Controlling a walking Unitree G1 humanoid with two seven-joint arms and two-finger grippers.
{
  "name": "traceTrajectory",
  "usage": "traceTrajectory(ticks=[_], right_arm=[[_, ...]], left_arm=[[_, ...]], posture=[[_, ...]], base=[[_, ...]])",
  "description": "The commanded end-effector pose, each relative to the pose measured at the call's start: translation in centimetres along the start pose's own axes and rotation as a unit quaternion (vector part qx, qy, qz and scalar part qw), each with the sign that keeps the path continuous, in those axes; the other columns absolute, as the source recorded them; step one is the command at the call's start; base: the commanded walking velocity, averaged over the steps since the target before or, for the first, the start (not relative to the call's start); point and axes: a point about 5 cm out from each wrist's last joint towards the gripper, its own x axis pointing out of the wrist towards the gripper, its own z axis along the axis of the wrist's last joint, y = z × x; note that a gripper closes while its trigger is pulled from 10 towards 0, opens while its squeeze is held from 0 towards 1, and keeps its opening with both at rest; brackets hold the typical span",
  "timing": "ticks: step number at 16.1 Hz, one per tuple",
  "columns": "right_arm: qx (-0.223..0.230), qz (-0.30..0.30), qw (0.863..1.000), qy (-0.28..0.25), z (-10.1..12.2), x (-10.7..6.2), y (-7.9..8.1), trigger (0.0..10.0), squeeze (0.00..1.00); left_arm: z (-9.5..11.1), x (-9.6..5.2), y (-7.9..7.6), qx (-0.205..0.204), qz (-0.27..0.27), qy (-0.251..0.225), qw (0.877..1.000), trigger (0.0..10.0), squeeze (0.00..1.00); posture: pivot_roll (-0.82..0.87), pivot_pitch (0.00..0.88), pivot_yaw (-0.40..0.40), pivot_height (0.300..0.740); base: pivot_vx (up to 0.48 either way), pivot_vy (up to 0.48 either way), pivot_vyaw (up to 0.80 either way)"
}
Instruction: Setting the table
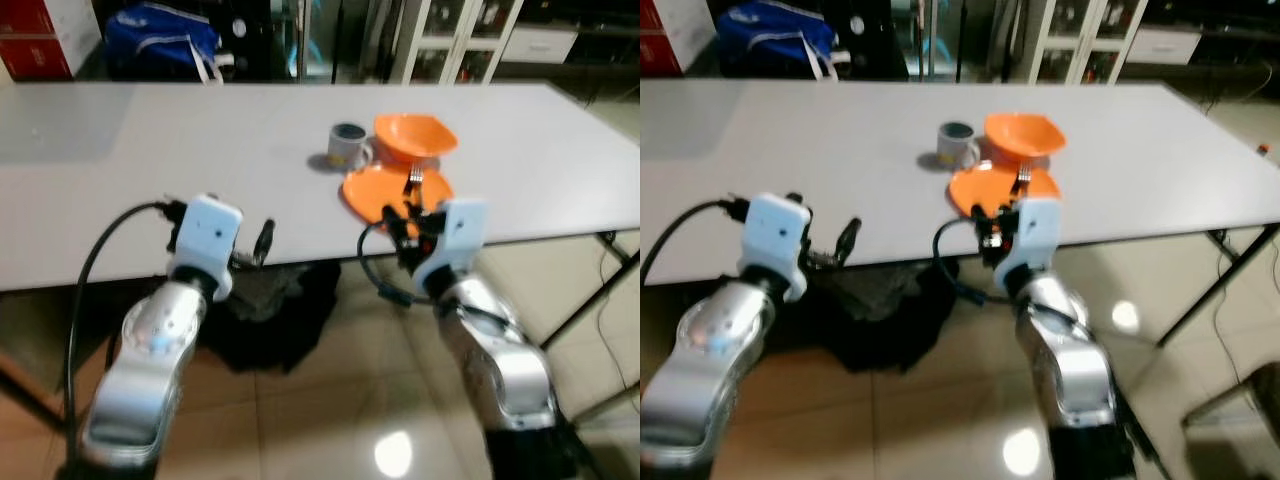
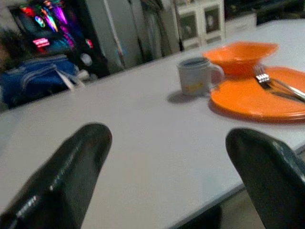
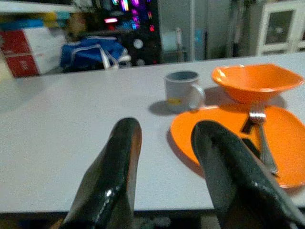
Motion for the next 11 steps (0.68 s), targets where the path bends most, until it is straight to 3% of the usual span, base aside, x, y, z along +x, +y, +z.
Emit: traceTrajectory(ticks=[1,3,5,6,7,11], right_arm=[[-0.010,0.002,1.000,0.006,0.2,0.1,0.0,10.0,0.00],[-0.012,0.012,1.000,0.005,0.4,0.1,0.2,10.0,0.00],[-0.012,0.024,1.000,0.012,0.2,0.1,0.6,10.0,0.00],[-0.014,0.025,1.000,0.012,0.2,0.2,0.6,10.0,0.00],[-0.017,0.030,0.999,0.009,0.4,0.3,0.8,10.0,0.00],[-0.023,0.049,0.999,0.005,0.6,0.5,1.3,10.0,0.00]], left_arm=[[0.1,-0.2,0.6,0.003,0.018,-0.001,1.000,10.0,0.00],[0.0,-0.2,0.6,0.002,0.022,0.002,1.000,10.0,0.00],[0.1,-0.4,0.6,-0.019,0.019,0.003,1.000,10.0,0.00],[0.0,-0.6,0.5,-0.024,0.019,0.007,0.999,10.0,0.30],[-0.1,-0.7,0.4,-0.032,0.017,0.008,0.999,10.0,1.00],[0.0,-0.8,0.6,-0.033,0.024,0.007,0.999,10.0,1.00]], posture=[[-0.02,0.006,-0.054,0.740],[-0.01,0.007,-0.062,0.740],[-0.01,0.010,-0.071,0.740],[-0.01,0.008,-0.075,0.740],[0.00,0.008,-0.078,0.740],[0.00,0.000,-0.085,0.740]], base=[[0.000,0.480,-0.80],[0.000,0.480,-0.66],[0.000,0.480,0.00],[0.000,0.480,0.00],[0.000,0.480,0.00],[0.000,0.480,0.00]])
